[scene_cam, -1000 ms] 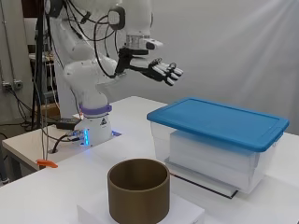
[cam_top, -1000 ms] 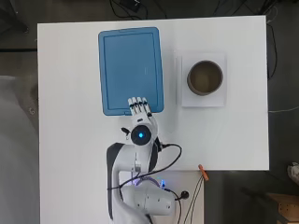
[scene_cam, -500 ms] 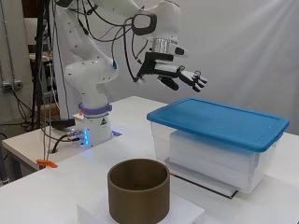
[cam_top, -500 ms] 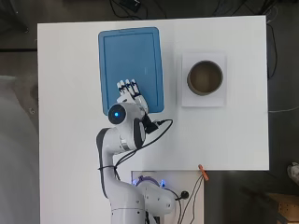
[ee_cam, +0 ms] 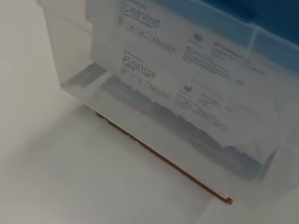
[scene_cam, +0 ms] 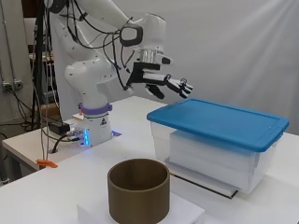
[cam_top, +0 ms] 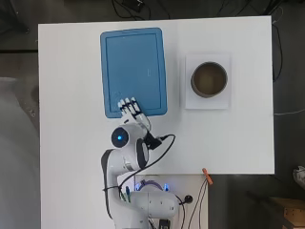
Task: Teleoperate dual arm-hand system to remove items from a box
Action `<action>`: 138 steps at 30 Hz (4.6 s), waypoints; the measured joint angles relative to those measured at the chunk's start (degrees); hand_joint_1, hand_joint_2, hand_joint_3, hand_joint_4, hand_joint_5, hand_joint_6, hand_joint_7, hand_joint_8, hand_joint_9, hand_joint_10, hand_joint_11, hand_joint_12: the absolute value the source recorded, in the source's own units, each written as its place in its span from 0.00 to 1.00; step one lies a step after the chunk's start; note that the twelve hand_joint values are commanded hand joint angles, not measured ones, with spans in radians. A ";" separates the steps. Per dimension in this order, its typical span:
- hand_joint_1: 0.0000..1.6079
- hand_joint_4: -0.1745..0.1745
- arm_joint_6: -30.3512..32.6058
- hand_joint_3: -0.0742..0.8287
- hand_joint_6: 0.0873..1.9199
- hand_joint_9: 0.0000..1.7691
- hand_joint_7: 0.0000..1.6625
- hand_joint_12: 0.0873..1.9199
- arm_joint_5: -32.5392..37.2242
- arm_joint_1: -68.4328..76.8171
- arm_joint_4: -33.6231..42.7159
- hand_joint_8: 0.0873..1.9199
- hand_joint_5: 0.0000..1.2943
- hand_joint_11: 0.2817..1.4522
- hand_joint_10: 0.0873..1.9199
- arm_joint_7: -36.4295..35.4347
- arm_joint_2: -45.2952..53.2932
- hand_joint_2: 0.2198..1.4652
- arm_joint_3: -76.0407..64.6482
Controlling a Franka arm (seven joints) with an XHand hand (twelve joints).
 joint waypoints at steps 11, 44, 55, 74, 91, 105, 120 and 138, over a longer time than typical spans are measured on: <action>0.44 0.70 4.77 0.10 0.22 0.37 0.32 0.21 -13.92 -1.59 6.12 0.31 0.38 0.26 0.32 12.60 15.62 0.65 1.89; 0.19 0.36 -5.16 0.07 0.03 0.14 0.07 0.04 4.29 3.79 53.28 0.05 0.07 0.12 0.10 -10.56 37.41 0.48 29.18; 0.13 0.35 -12.62 0.09 0.00 0.16 0.08 0.00 10.59 -21.20 58.18 0.00 0.02 0.15 0.00 -3.82 29.45 0.49 58.91; 0.10 0.38 -21.11 0.08 0.00 0.22 0.15 0.00 36.71 -102.40 62.34 0.00 0.07 0.18 0.00 -7.03 9.40 0.54 86.10; 0.14 0.52 -17.73 0.08 0.00 0.20 0.12 0.00 42.06 -72.52 33.92 0.00 0.07 0.16 0.00 -17.56 3.91 0.52 62.08; 0.16 0.39 -19.49 0.08 0.00 0.21 0.13 0.00 39.95 -88.94 40.18 0.00 0.07 0.16 0.00 -12.85 5.66 0.52 75.89; 0.59 0.96 -27.61 0.09 0.64 0.66 0.57 0.85 42.92 -102.90 51.82 0.94 0.62 0.42 0.95 -16.18 1.15 0.79 91.18; 0.71 0.03 -31.67 0.09 0.68 0.50 0.40 0.90 40.22 -88.13 53.20 0.93 0.49 0.32 1.00 -16.16 3.50 0.88 58.38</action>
